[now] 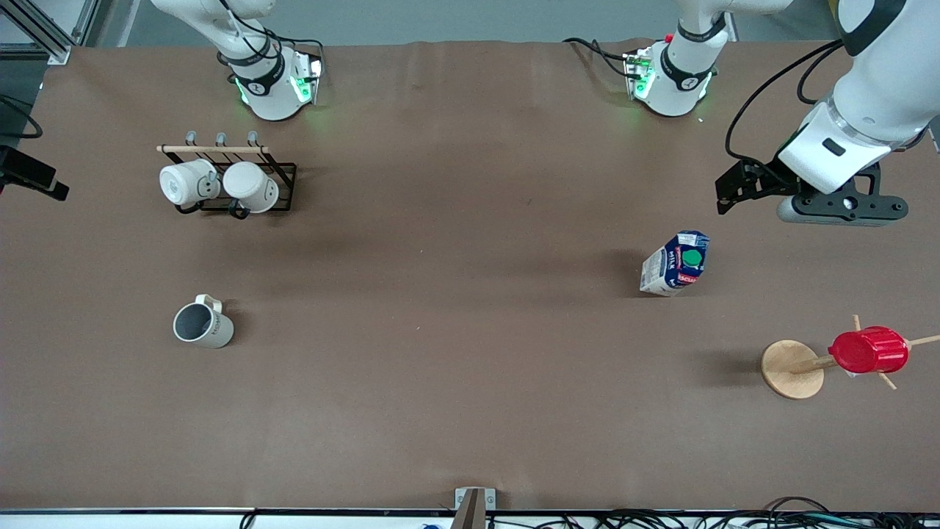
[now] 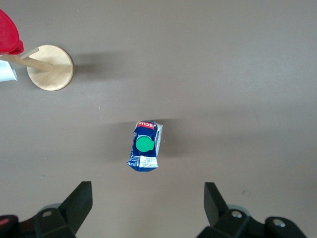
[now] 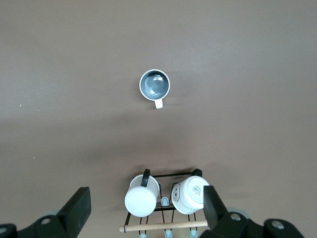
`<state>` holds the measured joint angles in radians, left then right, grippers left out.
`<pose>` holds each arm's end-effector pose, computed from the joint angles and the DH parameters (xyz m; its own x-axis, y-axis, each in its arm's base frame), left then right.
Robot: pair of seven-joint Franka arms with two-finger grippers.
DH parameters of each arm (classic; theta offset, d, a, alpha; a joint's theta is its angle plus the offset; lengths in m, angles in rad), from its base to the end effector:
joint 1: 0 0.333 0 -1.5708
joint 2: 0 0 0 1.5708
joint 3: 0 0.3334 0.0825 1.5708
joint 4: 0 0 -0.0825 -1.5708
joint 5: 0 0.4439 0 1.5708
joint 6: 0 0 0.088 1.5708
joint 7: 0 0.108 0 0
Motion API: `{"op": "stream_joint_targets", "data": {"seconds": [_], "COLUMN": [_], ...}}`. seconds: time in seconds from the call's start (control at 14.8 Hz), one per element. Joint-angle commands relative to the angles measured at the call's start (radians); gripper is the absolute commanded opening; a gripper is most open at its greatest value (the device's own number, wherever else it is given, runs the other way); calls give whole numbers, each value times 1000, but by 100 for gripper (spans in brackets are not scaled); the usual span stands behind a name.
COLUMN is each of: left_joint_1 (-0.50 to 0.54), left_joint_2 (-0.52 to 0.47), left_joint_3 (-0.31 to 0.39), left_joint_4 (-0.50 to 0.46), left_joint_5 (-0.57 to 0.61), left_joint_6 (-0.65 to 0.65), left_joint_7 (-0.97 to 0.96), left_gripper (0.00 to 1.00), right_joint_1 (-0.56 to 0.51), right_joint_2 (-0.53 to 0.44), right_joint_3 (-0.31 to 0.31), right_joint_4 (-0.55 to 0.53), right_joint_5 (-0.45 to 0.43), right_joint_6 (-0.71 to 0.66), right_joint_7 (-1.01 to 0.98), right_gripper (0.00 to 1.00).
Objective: Place cup and milk on table
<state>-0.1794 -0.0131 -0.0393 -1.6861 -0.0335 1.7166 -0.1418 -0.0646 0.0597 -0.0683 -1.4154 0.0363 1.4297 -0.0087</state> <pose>0.6053 -0.1379 0.6002 0.9967 -0.0719 0.0384 -0.0734 -0.9966 0.0386 0.6145 -0.0763 0.6737 0.9919 -0.1187 -0.0449 -0.1203 -0.9922 -0.0325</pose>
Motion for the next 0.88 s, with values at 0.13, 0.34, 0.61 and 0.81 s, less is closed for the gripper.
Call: {"op": "stream_joint_targets", "data": {"seconds": [0.13,0.34,0.61,0.81], "left_joint_1": [3,3,5,5], "left_joint_2": [21,24,44,79], "left_joint_3": [-1,1,2,2], "left_joint_4": [14,14,13,6], "left_joint_5": [-5,-5,0,33], "left_joint_6": [-5,11,47,77], "left_joint_7": [-2,-1,16,13], "left_gripper": [99,99,100,99], "right_joint_1": [-23,-34,-37,-60], "right_joint_2": [40,129,279,354], "right_joint_3": [4,4,5,7], "right_joint_4": [-34,-34,-39,-95], "right_joint_5": [-6,-6,-6,-3], "right_joint_6": [84,173,294,426], "right_joint_7": [-4,-7,-100,-154], "right_gripper": [100,100,100,100]}}
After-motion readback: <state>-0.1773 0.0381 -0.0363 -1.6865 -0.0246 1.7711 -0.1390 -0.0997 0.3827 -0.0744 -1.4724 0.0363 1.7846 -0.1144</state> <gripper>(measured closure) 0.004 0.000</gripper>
